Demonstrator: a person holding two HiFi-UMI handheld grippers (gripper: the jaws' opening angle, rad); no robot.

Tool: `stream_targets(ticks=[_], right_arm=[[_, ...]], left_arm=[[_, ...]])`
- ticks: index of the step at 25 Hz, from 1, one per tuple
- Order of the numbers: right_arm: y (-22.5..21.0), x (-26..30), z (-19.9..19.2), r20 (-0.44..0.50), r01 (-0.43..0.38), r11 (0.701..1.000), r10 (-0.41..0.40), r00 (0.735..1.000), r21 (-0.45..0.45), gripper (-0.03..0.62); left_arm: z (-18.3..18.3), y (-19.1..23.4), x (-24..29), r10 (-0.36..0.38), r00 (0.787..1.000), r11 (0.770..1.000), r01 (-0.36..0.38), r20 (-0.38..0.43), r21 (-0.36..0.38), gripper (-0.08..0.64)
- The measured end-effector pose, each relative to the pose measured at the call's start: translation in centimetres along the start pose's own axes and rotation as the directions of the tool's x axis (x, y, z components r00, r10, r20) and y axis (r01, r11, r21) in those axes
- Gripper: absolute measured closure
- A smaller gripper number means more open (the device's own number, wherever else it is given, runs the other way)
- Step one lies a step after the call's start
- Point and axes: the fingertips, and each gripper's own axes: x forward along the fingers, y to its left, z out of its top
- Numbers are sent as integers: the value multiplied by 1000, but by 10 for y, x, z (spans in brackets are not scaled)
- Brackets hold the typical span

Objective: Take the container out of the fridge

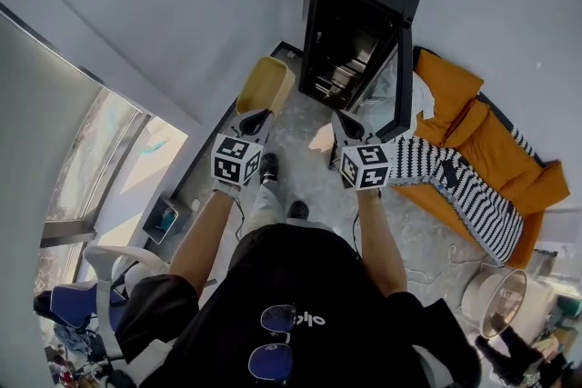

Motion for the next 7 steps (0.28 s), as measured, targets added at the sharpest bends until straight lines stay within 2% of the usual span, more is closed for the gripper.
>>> stream_targets(ticks=[7], right_arm=[[-3, 3, 2, -2, -7, 1000, 7, 1000, 1, 586]], left_arm=[[1, 2, 2, 7, 1000, 1000, -7, -5, -3, 541]])
